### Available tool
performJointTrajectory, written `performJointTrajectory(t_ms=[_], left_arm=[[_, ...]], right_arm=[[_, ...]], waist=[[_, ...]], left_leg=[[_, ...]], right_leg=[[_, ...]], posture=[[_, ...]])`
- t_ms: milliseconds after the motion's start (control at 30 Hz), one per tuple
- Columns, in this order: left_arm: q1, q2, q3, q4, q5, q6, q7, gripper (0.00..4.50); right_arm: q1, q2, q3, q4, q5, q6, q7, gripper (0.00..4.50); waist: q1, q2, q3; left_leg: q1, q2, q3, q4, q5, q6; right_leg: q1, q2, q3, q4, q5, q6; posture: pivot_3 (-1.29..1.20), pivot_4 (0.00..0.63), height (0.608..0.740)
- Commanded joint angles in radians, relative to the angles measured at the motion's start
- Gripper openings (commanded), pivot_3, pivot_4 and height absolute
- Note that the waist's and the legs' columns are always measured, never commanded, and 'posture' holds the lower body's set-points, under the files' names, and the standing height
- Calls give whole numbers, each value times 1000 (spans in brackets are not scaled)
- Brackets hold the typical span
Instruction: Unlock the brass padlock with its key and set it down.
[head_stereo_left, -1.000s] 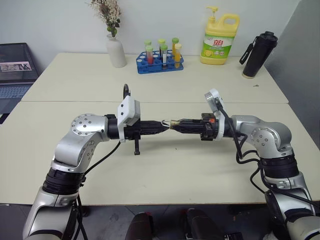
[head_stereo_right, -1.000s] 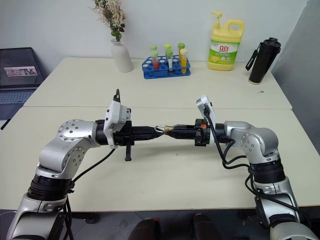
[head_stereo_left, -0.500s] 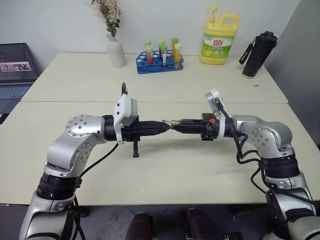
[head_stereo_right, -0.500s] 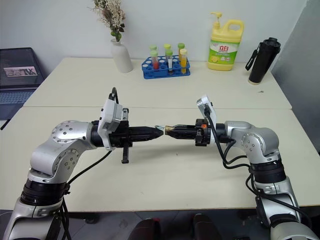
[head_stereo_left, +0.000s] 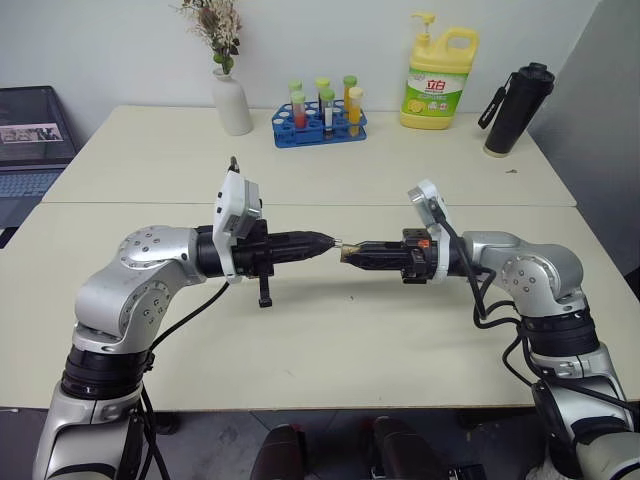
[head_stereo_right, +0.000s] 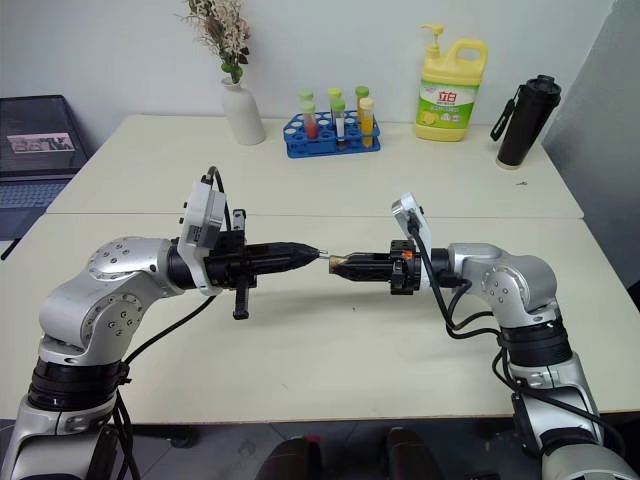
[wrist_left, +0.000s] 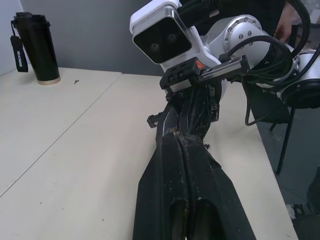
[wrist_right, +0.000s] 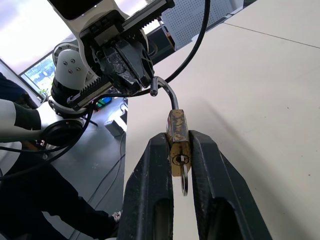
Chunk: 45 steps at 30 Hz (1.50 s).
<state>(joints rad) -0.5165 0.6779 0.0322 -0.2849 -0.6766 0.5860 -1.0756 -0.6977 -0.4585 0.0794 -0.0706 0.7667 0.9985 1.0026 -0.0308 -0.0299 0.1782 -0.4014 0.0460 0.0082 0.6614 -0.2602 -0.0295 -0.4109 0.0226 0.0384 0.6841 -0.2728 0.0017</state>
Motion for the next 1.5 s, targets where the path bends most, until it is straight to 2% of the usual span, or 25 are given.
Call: performJointTrajectory(t_ms=[33, 867, 1067, 1200, 1367, 1500], left_arm=[[-26, -5, -2, -17, 10, -19, 8, 0], [-54, -30, -20, 29, 100, -99, 28, 0], [-13, 23, 23, -29, 114, -99, 52, 0], [154, 199, 60, -159, 168, -163, -55, 879], [283, 261, 86, -244, 196, -238, -81, 2492], [377, 251, 97, -288, 236, -313, -57, 3786]], right_arm=[[-22, -9, -6, -19, 10, -5, 17, 139], [-16, -9, -12, -26, 14, -5, 9, 139], [-9, -15, -21, -25, 10, -5, -2, 139], [9, -23, -41, -30, 19, 10, -24, 139], [28, -33, -45, -45, 26, 54, -59, 139], [62, -46, -30, -81, 30, 117, -94, 139]], waist=[[0, 0, 0], [0, 0, 0], [-1, 0, 0], [-7, 1, 0], [1, 2, 1], [3, 2, 1]], left_leg=[[0, 0, 0, 0, 0, 0], [0, 0, 0, 0, 0, 0], [0, 0, 0, 0, 0, 0], [1, 1, -1, -1, 0, 0], [0, 1, -2, -1, 0, 0], [0, 0, -2, -1, 0, 0]], right_leg=[[0, 0, 0, 0, 0, 0], [0, 0, 0, 0, 0, 0], [0, 0, 0, 0, 0, 0], [0, -1, 3, -1, 0, -1], [0, -1, 1, -2, 0, 0], [0, -2, 2, -2, 0, 1]], posture=[[0, 150, 740], [0, 150, 740], [0, 150, 740], [0, 150, 740], [0, 150, 740], [0, 150, 740]])
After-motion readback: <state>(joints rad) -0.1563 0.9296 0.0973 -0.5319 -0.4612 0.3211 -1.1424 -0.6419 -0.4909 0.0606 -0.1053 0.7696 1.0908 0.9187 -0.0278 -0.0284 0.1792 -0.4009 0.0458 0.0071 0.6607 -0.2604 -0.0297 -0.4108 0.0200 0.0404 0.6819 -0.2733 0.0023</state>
